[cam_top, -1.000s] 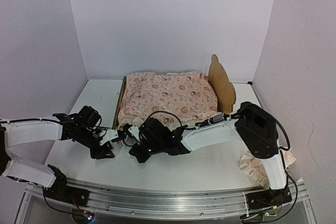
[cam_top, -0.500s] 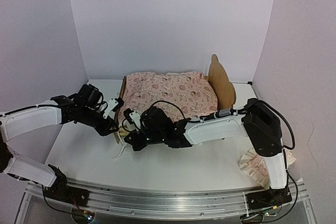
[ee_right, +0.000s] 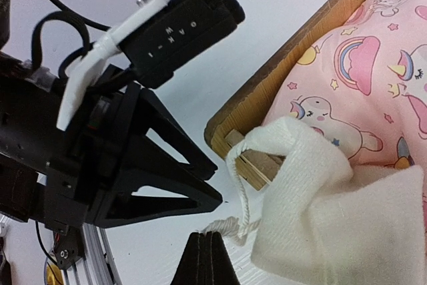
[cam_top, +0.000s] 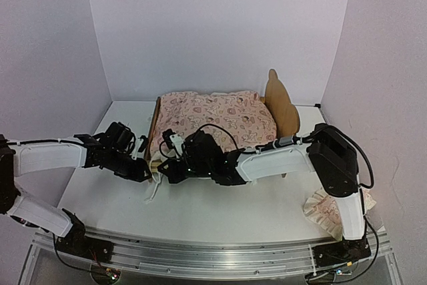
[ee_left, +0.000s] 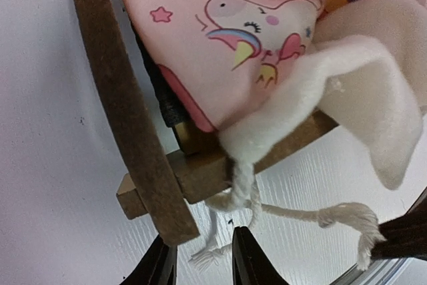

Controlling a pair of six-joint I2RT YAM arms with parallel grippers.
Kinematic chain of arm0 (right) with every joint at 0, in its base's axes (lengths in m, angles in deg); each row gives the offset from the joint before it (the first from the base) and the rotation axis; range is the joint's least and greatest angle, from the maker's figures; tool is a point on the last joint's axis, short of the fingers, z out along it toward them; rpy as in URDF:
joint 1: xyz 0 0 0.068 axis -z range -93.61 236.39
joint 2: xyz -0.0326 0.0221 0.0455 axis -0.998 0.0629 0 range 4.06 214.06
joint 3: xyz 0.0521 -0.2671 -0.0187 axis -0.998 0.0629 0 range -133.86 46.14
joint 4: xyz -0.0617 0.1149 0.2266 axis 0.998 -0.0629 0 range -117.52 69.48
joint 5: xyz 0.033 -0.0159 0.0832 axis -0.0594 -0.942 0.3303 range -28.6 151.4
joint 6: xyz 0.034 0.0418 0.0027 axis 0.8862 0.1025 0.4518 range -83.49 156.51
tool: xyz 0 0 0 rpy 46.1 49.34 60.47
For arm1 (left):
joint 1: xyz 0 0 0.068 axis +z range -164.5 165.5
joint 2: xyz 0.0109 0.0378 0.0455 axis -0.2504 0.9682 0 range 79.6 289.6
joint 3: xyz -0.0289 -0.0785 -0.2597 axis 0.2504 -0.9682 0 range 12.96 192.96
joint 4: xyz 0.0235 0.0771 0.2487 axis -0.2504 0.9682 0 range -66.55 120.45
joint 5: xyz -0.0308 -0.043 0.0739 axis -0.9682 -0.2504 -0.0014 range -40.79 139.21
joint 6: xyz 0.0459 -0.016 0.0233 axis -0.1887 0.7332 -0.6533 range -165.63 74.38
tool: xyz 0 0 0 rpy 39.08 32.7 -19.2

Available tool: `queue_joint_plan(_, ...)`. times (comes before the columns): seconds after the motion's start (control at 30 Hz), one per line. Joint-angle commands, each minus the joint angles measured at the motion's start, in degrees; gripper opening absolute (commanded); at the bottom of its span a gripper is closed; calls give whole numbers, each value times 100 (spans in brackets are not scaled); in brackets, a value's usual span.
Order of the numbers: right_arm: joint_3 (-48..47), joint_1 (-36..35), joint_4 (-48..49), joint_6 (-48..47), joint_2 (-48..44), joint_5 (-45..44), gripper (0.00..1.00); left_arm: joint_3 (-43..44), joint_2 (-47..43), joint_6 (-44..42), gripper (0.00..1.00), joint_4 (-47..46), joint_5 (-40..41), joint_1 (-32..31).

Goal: Set up the pet bed

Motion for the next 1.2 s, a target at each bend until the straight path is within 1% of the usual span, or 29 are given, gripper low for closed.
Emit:
queue_joint_plan(0.0, 41, -22, 370, 106, -182, 115, 0, -213, 36, 294, 31, -1000, 7, -10)
queue_joint_plan(0.1, 29, -21, 443, 174, -118, 161, 0, -364, 141, 362, 29, -1359, -164, -30)
queue_joint_plan(0.23, 33, -14, 520, 258, -45, 202, 0, -541, 257, 646, 32, -1774, -406, -36)
queue_joint_plan(0.3, 39, -3, 531, 275, -33, 202, 0, -609, 311, 739, 31, -1895, -385, -38)
queue_joint_plan(0.43, 61, 17, 534, 285, -28, 232, 0, -620, 388, 896, 18, -1966, -300, -30)
queue_joint_plan(0.5, 91, 33, 531, 285, -38, 231, 0, -578, 392, 910, 7, -1972, -318, -29)
queue_joint_plan(0.53, 104, 45, 531, 278, -41, 225, 0, -552, 391, 915, 3, -1929, -308, -29)
queue_joint_plan(0.57, 116, 60, 531, 268, -40, 217, 0, -524, 384, 914, 0, -1872, -298, -29)
queue_joint_plan(0.7, 30, 167, 508, 228, 53, 207, 0, -413, 239, 837, 0, -1414, -191, -29)
queue_joint_plan(0.9, -408, 228, 101, -7, 394, 392, 0, 178, -72, 495, 0, -154, 78, 14)
queue_joint_plan(1.17, -1199, 225, -71, 88, 1024, 656, 0, 335, -475, 427, 0, 620, -340, 15)
